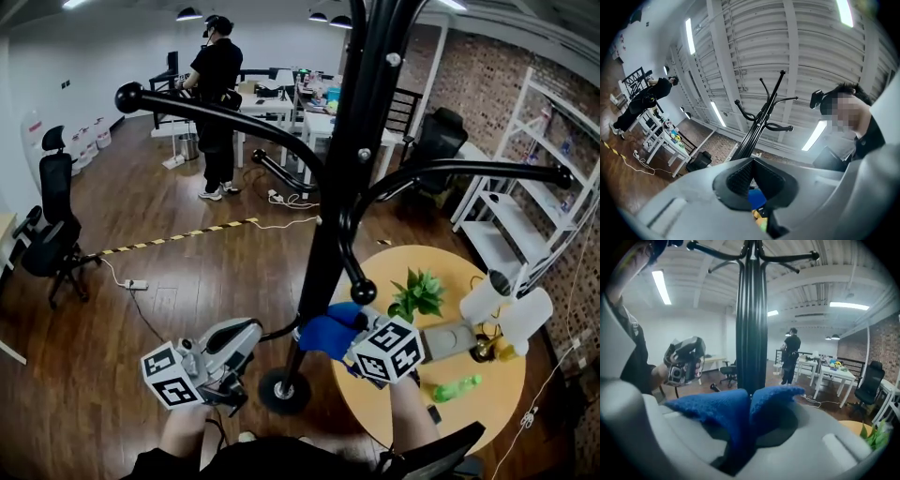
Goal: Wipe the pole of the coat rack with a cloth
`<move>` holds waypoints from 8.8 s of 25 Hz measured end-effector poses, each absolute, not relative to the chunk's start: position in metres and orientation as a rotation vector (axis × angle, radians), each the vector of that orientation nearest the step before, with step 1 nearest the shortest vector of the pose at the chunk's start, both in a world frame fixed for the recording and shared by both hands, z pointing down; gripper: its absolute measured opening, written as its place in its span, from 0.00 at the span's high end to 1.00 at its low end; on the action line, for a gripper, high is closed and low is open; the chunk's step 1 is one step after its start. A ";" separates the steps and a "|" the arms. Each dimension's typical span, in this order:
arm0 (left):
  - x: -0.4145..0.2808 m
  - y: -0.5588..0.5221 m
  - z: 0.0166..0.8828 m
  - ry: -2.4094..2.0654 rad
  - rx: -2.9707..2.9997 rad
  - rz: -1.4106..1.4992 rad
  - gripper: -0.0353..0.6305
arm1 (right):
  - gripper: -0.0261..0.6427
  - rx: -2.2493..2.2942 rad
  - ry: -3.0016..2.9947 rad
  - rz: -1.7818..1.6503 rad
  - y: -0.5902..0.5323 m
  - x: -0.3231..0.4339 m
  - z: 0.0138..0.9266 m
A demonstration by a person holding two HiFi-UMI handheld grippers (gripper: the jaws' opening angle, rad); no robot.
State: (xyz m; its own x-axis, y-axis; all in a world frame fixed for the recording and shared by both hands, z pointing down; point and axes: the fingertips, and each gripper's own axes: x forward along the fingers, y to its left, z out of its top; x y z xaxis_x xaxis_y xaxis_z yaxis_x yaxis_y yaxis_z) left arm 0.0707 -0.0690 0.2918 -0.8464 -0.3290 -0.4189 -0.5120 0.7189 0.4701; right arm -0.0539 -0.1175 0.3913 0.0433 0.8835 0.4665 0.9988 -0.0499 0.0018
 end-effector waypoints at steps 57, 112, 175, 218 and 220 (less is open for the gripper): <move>0.064 -0.034 0.269 2.555 -0.651 0.728 0.94 | 0.90 -2.337 -2.904 1.019 -0.277 -0.063 -0.012; 0.018 -0.119 0.309 2.712 -0.612 0.884 0.94 | 0.91 -2.135 -1.866 -0.100 -0.186 -0.048 0.385; 0.069 -0.011 0.279 2.583 -0.990 0.849 0.94 | 0.91 -1.629 -3.009 0.217 -0.105 -0.020 0.236; 0.090 0.017 0.276 2.578 -0.924 0.809 0.94 | 0.92 -1.877 -2.826 0.869 -0.115 -0.031 0.147; 0.095 0.021 0.274 2.576 -0.913 0.798 0.94 | 0.92 -1.874 -2.832 0.870 -0.113 -0.028 0.137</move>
